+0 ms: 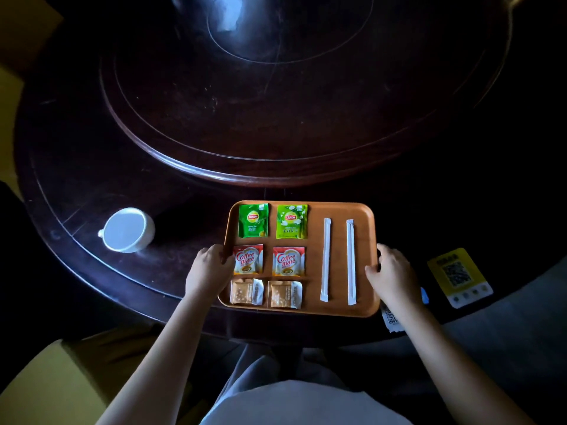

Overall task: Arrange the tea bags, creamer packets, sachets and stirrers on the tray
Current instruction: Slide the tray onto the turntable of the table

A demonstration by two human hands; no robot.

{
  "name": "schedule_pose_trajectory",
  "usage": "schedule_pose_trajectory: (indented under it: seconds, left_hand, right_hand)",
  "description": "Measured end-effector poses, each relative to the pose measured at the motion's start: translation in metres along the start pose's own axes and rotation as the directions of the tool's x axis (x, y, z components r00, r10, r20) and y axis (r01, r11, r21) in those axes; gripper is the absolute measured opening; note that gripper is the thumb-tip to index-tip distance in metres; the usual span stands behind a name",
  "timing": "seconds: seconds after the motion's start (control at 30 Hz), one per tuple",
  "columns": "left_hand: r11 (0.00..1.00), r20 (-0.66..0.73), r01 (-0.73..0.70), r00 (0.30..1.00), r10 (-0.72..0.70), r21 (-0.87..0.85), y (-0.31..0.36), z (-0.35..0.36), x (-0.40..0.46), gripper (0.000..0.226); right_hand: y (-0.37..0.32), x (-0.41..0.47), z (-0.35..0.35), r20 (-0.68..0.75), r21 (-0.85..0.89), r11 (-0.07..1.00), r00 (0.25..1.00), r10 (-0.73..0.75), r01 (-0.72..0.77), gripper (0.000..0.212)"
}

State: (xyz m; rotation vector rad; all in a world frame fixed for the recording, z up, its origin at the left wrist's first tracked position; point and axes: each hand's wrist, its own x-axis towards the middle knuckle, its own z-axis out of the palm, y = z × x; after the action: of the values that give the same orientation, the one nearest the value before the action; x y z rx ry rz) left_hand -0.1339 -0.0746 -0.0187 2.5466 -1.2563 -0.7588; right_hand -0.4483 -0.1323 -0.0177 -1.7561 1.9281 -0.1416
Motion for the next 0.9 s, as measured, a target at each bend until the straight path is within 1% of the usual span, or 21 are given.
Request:
schedule_pose_trajectory:
  seconds: [0.07,0.17,0.23,0.3,0.33,0.4,0.47,0.57,0.67,0.83,0.9]
  left_hand:
    - [1.000,-0.004,0.003,1.000,-0.003,-0.022,0.002,0.000,-0.001,0.022]
    - [0.998,0.014,0.046,0.999,-0.045,-0.052,0.008,-0.005,-0.001,0.019]
    - [0.993,0.043,0.070,0.997,-0.066,-0.094,0.008,-0.009,0.001,0.021]
    - [0.972,0.075,0.103,0.993,-0.089,-0.213,0.001,-0.014,0.003,0.023]
    - [0.953,0.089,0.115,0.992,-0.093,-0.282,-0.004,-0.016,0.003,0.027]
    - [0.922,0.102,0.122,0.991,-0.090,-0.368,-0.016,-0.020,0.004,0.036]
    - [0.899,0.100,0.102,0.993,-0.066,-0.425,-0.023,-0.024,0.000,0.032]
    - [0.877,0.095,0.075,0.995,-0.034,-0.475,-0.029,-0.034,-0.005,0.040]
    - [0.852,0.096,0.055,0.995,-0.005,-0.521,-0.035,-0.046,-0.003,0.040]
    - [0.837,0.018,-0.029,0.999,0.047,-0.547,-0.026,-0.072,0.017,0.039]
    - [0.830,0.012,-0.045,0.998,0.062,-0.556,-0.023,-0.080,0.033,0.035]
  right_hand:
    - [-0.002,-0.001,0.000,0.005,-0.021,1.000,1.000,0.018,-0.018,0.040]
    - [-0.002,0.001,0.001,0.010,-0.022,0.999,0.999,0.034,-0.034,0.035]
    - [-0.001,0.001,0.001,0.013,0.004,0.999,0.999,0.051,-0.051,0.037]
    - [0.000,0.002,-0.001,0.035,0.050,0.997,0.998,0.052,-0.053,0.039]
    - [0.001,0.002,-0.003,0.052,0.077,0.996,0.998,0.047,-0.051,0.038]
    - [0.001,0.000,-0.008,0.084,0.134,0.990,0.996,0.030,-0.042,0.036]
    - [0.002,-0.002,-0.013,0.081,0.190,0.981,0.996,0.022,-0.038,0.039]
    - [-0.002,-0.004,-0.019,0.073,0.227,0.974,0.997,-0.001,-0.016,0.042]
    - [-0.016,0.000,-0.027,0.063,0.264,0.964,0.997,-0.033,0.016,0.044]
    - [-0.043,0.026,-0.044,0.029,0.325,0.944,0.997,-0.071,0.057,0.045]
    - [-0.055,0.040,-0.051,0.015,0.332,0.940,0.996,-0.084,0.074,0.045]
